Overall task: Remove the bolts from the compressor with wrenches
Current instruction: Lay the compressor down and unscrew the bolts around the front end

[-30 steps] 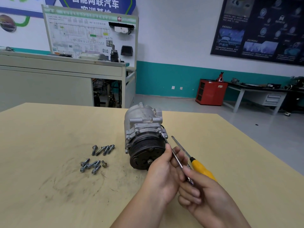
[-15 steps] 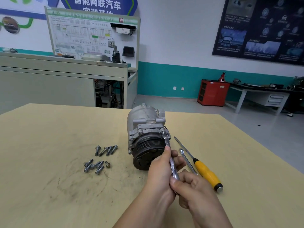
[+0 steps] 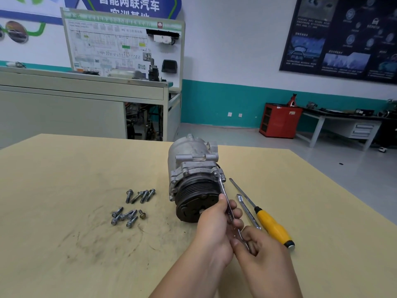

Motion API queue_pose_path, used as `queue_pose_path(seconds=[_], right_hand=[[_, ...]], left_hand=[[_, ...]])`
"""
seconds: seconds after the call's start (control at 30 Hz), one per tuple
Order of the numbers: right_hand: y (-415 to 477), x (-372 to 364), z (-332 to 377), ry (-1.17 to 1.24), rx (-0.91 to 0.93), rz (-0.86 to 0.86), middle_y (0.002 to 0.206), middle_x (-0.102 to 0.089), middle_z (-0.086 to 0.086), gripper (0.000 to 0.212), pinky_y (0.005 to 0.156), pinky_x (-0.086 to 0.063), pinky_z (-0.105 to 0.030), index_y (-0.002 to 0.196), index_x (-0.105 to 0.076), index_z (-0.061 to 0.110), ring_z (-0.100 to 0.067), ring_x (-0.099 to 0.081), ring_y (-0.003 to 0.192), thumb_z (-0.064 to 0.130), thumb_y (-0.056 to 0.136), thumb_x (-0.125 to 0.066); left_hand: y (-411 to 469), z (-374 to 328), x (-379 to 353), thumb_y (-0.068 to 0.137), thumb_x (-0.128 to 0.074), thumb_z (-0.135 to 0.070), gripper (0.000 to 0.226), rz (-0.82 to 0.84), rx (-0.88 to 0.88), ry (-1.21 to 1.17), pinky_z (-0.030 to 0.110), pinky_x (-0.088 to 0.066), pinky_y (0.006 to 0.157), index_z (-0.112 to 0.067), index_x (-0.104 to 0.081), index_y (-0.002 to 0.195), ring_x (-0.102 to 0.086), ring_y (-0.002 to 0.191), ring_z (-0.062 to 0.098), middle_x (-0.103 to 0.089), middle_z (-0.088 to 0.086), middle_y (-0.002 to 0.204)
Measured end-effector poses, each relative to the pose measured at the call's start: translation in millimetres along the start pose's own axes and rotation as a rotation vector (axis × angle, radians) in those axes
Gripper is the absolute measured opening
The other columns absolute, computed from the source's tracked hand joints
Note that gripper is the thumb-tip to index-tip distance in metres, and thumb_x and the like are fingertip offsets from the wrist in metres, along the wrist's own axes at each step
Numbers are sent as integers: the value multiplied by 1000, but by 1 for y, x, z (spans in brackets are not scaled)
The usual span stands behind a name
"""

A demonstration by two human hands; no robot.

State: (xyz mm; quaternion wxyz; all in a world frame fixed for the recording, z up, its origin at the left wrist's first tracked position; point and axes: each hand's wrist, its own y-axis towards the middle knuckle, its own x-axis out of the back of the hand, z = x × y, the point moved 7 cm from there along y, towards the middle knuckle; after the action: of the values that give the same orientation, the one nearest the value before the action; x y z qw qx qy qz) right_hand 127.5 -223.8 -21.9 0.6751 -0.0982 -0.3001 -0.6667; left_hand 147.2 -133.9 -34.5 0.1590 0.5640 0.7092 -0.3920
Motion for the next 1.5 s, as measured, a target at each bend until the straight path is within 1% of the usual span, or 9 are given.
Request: queue_pose_path(seconds=[0.13, 0.33, 0.53, 0.63, 0.8, 1.0, 1.27, 1.4, 1.5], right_hand=[[0, 5, 7, -85, 92, -53, 38, -44, 20, 36, 59, -33, -2, 57, -43, 25, 14, -35, 71, 12, 77, -69], [1, 8, 8, -184, 151, -129, 41, -46, 12, 32, 57, -36, -13, 58, -48, 21, -9, -47, 91, 6, 76, -70], [-2, 13, 14, -271, 119, -185, 80, -70, -11, 11, 55, -34, -20, 68, -65, 15, -26, -65, 78, 12, 73, -75], [-6, 13, 17, -315, 211, -219, 65, -67, -9, 21, 51, -34, -16, 60, -65, 13, -27, -64, 64, 1, 62, -83], [0, 5, -6, 105, -63, -19, 48, -54, 1, 23, 47, -37, -11, 62, -54, 16, -7, -50, 49, 12, 80, -68], [-1, 0, -18, 529, -367, 232, 39, -40, -8, 38, 39, -27, -21, 56, -46, 10, -15, -33, 33, 19, 94, -51], [1, 26, 4, 343, -61, -17, 43, -48, -13, 31, 40, -36, -15, 54, -53, 11, -12, -41, 33, 6, 83, -62], [-2, 37, 17, 67, 201, -198, 51, -53, 5, 35, 48, -38, -13, 59, -54, 31, -7, -48, 45, 6, 79, -69], [-6, 38, 29, -122, 336, -268, 49, -47, 14, 14, 50, -37, -14, 80, -55, 32, -6, -44, 48, 22, 72, -61]], left_hand=[[1, 0, -3, 100, -39, -38, 40, 17, 11, 34, 17, -23, 39, -15, -47, 69, -31, 33, 8, -38, -5, 47], [4, -3, -7, 101, -33, -40, 41, -15, -138, 150, 14, -21, 35, -13, -42, 71, -24, 33, 6, -31, -7, 42], [7, -3, -5, 101, -35, -39, 44, -54, -200, 219, 15, -33, 36, -9, -48, 71, -41, 31, 9, -53, -1, 42], [6, -2, -6, 101, -35, -39, 45, -54, -182, 160, 15, -31, 38, -11, -44, 68, -34, 30, 9, -42, -4, 39], [2, 3, -13, 101, -34, -43, 43, -7, -66, 4, 22, -26, 46, -15, -37, 68, -21, 30, 8, -28, -6, 40], [2, 8, -22, 100, -32, -46, 51, 88, 13, -200, 20, -33, 45, -17, -37, 59, -18, 30, 8, -23, -5, 42], [1, 5, -27, 101, -32, -45, 49, 156, 30, -191, 30, -46, 58, -10, -45, 69, -29, 34, 10, -33, -2, 46], [-1, 1, -29, 102, -32, -38, 42, 146, 25, -203, 24, -49, 47, -8, -48, 78, -37, 32, 11, -42, 1, 46], [-4, -1, -28, 102, -36, -35, 37, 122, 0, -211, 17, -44, 38, -8, -48, 79, -37, 31, 12, -42, 2, 46]])
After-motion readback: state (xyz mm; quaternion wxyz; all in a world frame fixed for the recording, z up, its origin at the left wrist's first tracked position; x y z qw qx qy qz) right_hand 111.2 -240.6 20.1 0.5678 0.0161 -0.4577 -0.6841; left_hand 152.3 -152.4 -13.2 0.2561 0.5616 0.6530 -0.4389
